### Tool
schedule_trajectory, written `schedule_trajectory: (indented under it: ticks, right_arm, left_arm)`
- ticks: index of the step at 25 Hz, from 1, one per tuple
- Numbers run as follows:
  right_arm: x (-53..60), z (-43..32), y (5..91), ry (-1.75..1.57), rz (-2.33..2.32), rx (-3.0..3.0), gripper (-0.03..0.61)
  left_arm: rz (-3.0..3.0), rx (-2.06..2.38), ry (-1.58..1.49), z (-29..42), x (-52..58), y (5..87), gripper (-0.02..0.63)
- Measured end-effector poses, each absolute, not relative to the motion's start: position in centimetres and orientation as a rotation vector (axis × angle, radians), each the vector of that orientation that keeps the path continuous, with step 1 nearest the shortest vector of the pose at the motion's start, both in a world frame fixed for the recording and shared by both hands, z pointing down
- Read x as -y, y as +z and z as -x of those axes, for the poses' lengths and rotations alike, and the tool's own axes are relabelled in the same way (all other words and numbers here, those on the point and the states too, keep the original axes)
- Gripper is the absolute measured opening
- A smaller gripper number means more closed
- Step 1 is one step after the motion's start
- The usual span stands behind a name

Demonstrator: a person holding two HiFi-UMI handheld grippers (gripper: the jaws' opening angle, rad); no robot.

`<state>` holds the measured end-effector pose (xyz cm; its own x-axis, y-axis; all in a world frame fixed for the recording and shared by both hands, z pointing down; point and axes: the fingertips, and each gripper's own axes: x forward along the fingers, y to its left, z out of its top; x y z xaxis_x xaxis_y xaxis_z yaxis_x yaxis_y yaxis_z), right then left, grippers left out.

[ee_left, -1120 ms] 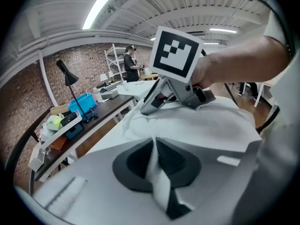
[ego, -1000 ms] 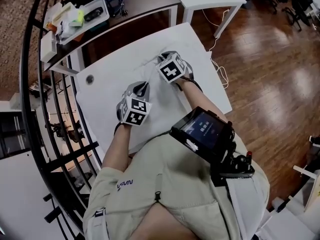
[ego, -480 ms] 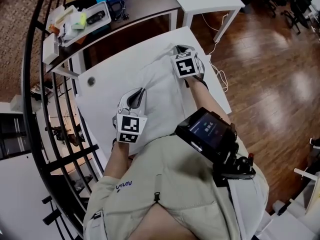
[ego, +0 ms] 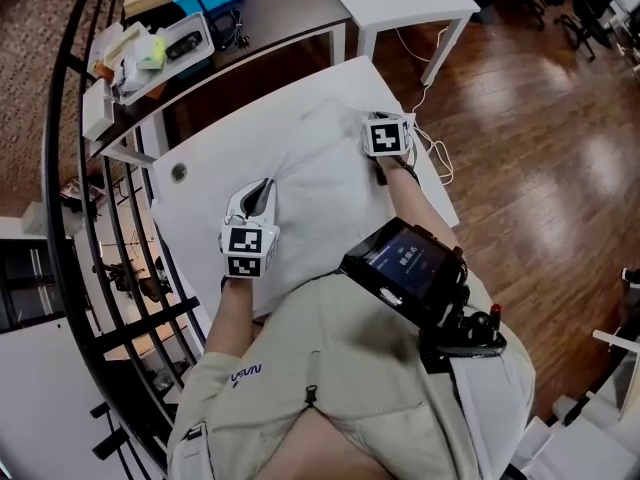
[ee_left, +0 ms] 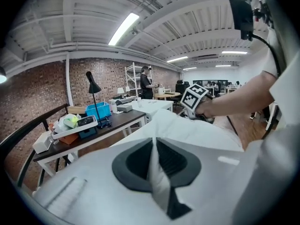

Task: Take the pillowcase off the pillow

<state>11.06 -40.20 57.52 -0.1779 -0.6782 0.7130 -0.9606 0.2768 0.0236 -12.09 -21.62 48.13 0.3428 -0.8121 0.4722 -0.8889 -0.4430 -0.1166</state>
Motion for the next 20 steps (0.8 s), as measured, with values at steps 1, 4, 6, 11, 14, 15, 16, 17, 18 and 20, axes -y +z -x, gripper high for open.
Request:
schedule_trajectory:
  ticks: [1,4,6,11,14,15,16,17,18,20]
  right_arm:
    - [40.4,-10.7,57.6,0.591,-1.457,1.987,0.006]
    - [40.6,-9.3,56.7,0.572,-1.418,2.119,0.039]
    - [40.4,-9.1,55.6,0.551,-1.417,2.162,0.09]
    - [38.9,-9.6,51.7,0.538,-1.494,2.269,0.127]
    - [36.5,-8.7,50.9,0.55,-1.521,2.31,0.127]
    - [35.5,-8.3,50.7,0.548,-1.515,2.323,0.127]
    - [34.6,-8.1,50.4,0.536,-1.505,2.335,0.127]
    - [33.7,-8.0,50.1,0.519,-1.497,2.342,0.127]
    - [32.8,-8.1,49.8,0.501,-1.491,2.343,0.127]
    - [30.5,-8.3,49.5,0.472,-1.477,2.332,0.127]
  left_arm:
    - [-2.437,1.539,0.735,12.1,22.2,48.9,0.038]
    - [-2.443,1.497,0.786,11.7,23.9,50.2,0.081]
    - [-2.448,1.535,0.762,11.9,24.8,49.6,0.115]
    - [-2.49,1.625,0.656,12.8,23.6,45.6,0.153]
    - [-2.458,1.632,0.637,13.7,20.9,45.0,0.167]
    - [-2.447,1.637,0.629,13.8,20.2,45.0,0.17]
    - [-2.443,1.635,0.619,13.6,19.6,45.1,0.175]
    - [-2.446,1.625,0.613,13.2,19.1,45.2,0.179]
    - [-2.453,1.608,0.609,12.6,18.7,45.5,0.181]
    - [-2.471,1.571,0.605,11.5,17.7,45.9,0.186]
